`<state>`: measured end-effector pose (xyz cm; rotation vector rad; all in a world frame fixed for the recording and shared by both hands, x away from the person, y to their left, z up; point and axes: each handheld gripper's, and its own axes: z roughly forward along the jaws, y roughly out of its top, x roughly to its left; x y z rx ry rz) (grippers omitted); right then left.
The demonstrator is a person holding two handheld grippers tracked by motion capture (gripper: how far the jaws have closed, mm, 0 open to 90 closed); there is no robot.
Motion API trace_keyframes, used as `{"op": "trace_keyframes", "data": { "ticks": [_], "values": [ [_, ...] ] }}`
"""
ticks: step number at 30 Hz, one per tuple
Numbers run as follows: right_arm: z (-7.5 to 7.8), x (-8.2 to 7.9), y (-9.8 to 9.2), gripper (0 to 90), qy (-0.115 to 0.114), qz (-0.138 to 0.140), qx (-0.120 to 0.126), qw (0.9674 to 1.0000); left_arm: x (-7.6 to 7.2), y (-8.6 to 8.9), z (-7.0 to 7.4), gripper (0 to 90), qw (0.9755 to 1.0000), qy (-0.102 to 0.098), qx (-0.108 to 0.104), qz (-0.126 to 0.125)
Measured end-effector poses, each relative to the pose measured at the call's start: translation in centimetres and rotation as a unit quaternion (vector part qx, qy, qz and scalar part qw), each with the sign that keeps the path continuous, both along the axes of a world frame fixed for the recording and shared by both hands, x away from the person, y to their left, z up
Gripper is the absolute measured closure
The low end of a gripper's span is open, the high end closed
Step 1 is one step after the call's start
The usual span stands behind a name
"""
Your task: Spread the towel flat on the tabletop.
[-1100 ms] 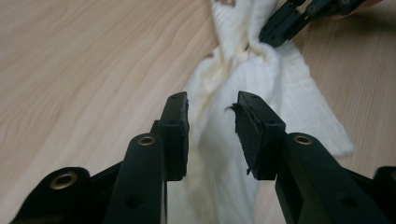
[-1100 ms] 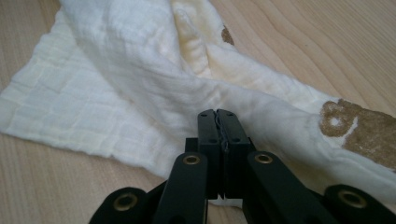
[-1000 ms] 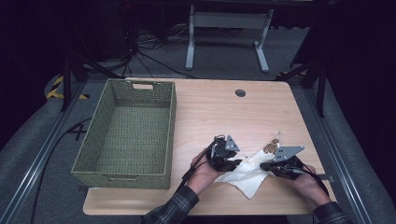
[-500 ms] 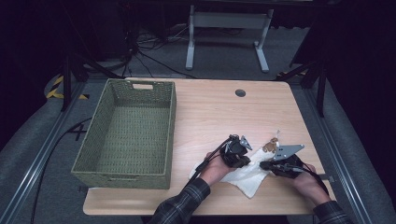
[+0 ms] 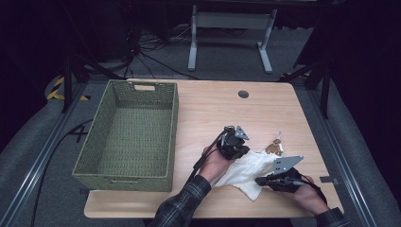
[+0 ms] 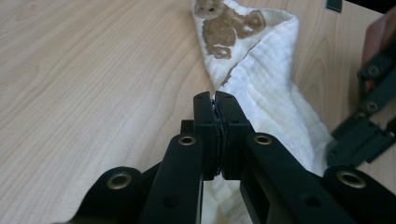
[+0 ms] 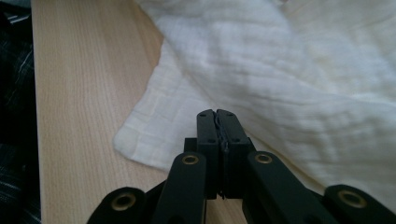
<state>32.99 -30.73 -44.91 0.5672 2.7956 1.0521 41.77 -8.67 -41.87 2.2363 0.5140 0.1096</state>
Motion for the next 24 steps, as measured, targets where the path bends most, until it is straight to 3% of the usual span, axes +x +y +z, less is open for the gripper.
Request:
{"op": "trace_keyframes", "data": {
  "ticks": [3,12,17,23,24],
  "values": [
    [-0.3,-0.1,0.1,89.5,0.002,0.003,-0.011,0.9999,0.4,0.4,0.1,88.5,0.9999,-0.002,-0.002,0.012],
    [-0.1,-0.2,-2.5,89.5,0.010,-0.019,-0.017,0.9996,2.2,2.8,0.4,88.5,0.9976,-0.016,-0.007,0.066],
    [0.0,-0.4,-3.6,89.5,0.009,-0.029,-0.020,0.9993,3.7,4.4,0.0,88.5,0.9932,-0.012,-0.014,0.115],
    [0.1,-0.6,-5.1,89.5,0.007,-0.042,-0.025,0.9988,5.6,6.3,-0.5,88.5,0.9858,-0.007,-0.017,0.167],
    [0.1,-0.6,-5.1,89.5,0.007,-0.042,-0.025,0.9988,5.6,6.3,-0.5,88.5,0.9858,-0.007,-0.017,0.167]
  ]
}}
